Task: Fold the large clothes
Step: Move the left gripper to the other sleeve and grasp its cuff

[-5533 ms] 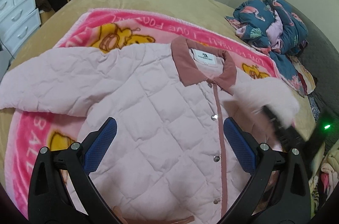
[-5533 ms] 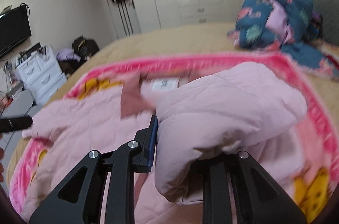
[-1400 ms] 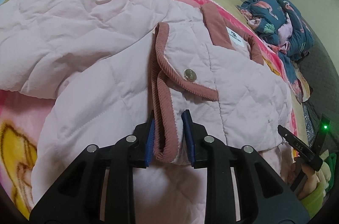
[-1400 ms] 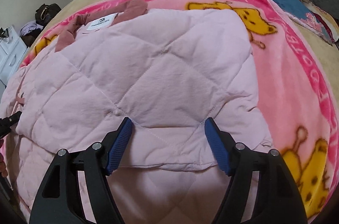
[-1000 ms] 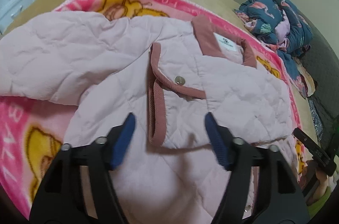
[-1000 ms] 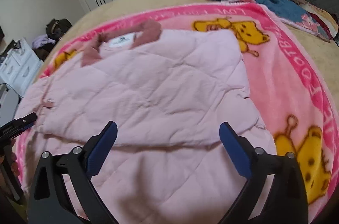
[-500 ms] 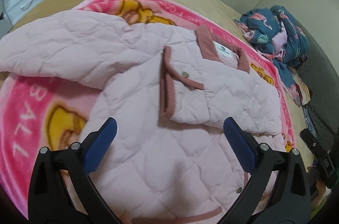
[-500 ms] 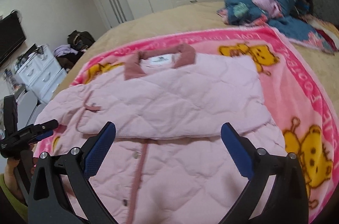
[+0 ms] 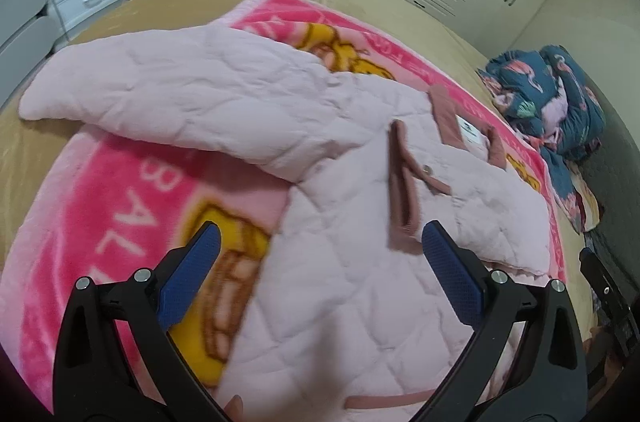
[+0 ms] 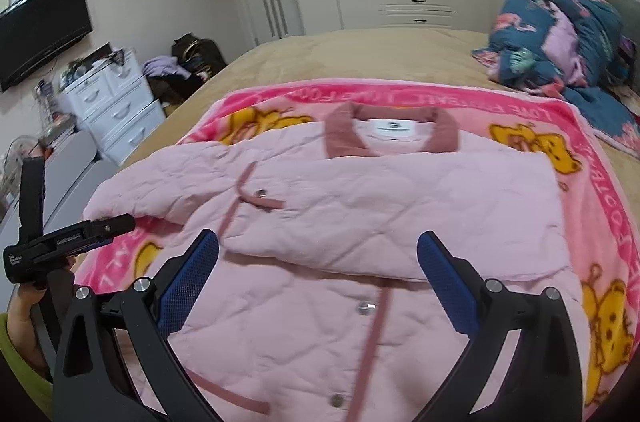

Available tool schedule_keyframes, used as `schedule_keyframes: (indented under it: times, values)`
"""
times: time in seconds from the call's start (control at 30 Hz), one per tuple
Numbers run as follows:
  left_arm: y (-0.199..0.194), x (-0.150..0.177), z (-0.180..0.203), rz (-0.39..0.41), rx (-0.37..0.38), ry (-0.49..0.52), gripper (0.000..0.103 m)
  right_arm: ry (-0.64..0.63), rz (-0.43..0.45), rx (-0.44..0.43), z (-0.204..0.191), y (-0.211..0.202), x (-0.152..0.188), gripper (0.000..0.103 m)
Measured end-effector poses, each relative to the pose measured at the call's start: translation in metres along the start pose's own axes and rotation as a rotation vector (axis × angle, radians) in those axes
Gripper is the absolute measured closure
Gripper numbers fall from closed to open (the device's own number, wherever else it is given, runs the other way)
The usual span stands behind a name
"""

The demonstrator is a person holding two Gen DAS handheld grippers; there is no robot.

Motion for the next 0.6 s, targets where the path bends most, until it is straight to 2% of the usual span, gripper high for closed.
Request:
schedule_keyframes:
  times: [0.27,0.6]
  values:
    - [-0.009,-0.003,-0.045,0.015,-0.005,-0.082,0.009,-0.08,-0.023,-0.037,-0.055,0.019,-0.007,0.004]
    - [-0.012,-0.009,-0.095,0.036,-0.008,-0.186,0.009,-0.161,-0.067,-0.052,-0.103,0.043,-0.007,0.004]
Point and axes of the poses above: each gripper's, at about its wrist camera, not at the fingertips, and y roughly the way its jaws point, z to its right, x to its underside, the point moved 2 cm from there along y, roughly the way its jaws point, and after that the axes turned 11 degrees about -z, right-handed, at the moved point
